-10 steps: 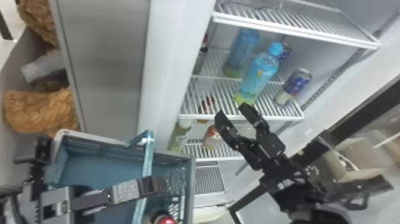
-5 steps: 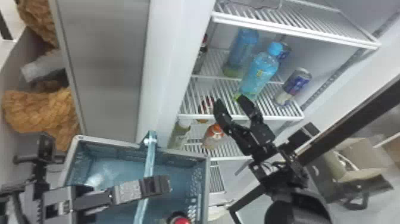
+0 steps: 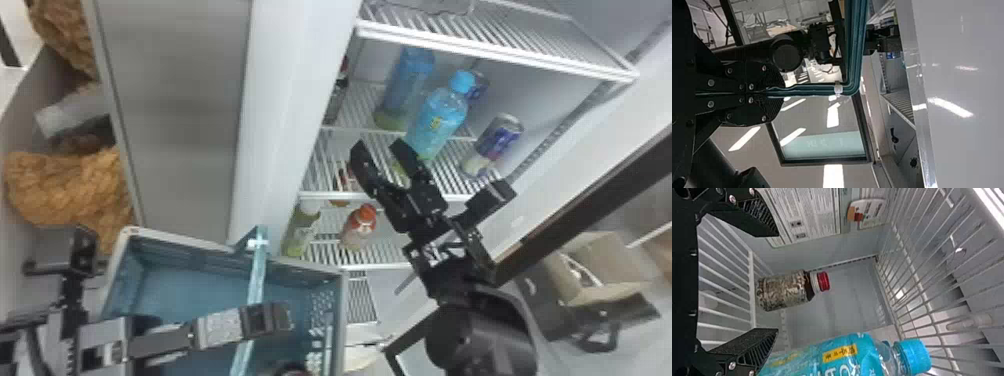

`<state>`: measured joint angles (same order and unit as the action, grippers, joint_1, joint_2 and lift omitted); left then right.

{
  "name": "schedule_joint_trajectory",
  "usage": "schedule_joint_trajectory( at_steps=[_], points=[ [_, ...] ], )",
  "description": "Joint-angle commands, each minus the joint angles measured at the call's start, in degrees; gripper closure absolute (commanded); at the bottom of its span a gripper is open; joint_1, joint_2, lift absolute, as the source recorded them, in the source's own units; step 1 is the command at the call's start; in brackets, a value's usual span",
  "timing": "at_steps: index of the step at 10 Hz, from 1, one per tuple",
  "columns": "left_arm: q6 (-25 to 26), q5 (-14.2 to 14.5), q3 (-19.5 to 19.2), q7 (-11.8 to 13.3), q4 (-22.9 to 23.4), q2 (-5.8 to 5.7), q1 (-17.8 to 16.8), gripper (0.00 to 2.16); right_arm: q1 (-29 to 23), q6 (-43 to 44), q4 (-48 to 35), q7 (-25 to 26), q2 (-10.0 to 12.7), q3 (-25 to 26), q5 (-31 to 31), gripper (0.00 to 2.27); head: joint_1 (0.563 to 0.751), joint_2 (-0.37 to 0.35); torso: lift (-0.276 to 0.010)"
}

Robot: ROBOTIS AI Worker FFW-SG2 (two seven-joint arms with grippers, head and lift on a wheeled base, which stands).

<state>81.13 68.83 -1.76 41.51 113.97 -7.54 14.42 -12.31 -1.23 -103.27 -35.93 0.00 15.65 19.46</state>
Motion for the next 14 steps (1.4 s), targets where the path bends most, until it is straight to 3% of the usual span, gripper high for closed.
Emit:
schedule_joint_trajectory(
  at_steps=[1, 3, 8, 9, 10, 12, 13, 14],
  points=[
    [-1.1, 2.0, 1.6, -0.5, 0.0, -0.99, -0.1, 1.21, 2.3, 0.0, 2.5, 0.4, 0.1, -0.2, -0.3, 0.14, 0.695, -0.350, 0.000],
    [-2.1, 3.7, 3.0, -1.0, 0.0, -1.87, -0.1, 1.21, 4.9, 0.0, 5.8, 1.0, 0.1, -1.5, -0.1, 0.14, 0.695, -0.350, 0.000],
    [-3.1, 4.6, 3.1, -1.3, 0.0, -2.40, 0.2, 1.21, 7.4, -0.3, 11.2, 1.6, 0.1, -4.6, 3.6, 0.14, 0.695, -0.350, 0.000],
    [-3.5, 4.9, 3.7, -1.3, 0.0, -2.84, 0.1, 1.21, 5.6, -0.3, 12.4, -0.1, 0.1, -4.1, 6.0, 0.13, 0.695, -0.350, 0.000],
    [-4.3, 5.5, 3.9, -1.3, 0.0, -3.01, 0.1, 1.21, 0.1, -2.6, 6.7, -3.3, 0.1, -4.1, 10.1, 0.13, 0.695, -0.348, 0.000],
    [-5.3, 6.6, 3.8, -1.3, 0.0, -3.10, 0.6, 1.21, -15.8, -6.9, -14.6, -5.3, 0.1, -2.7, 12.7, 0.14, 0.695, -0.350, 0.000],
    [-5.8, 6.7, 3.6, -1.3, 0.0, -3.10, 0.8, 1.21, -19.6, -7.9, -18.7, -5.4, 0.1, -2.2, 16.1, 0.14, 0.695, -0.350, 0.000],
    [-6.2, 7.0, 3.2, -1.3, 0.1, -3.36, 0.9, 1.21, -18.5, -7.8, -17.7, -5.6, 0.1, -1.7, 14.9, 0.14, 0.695, -0.350, 0.000]
  ],
)
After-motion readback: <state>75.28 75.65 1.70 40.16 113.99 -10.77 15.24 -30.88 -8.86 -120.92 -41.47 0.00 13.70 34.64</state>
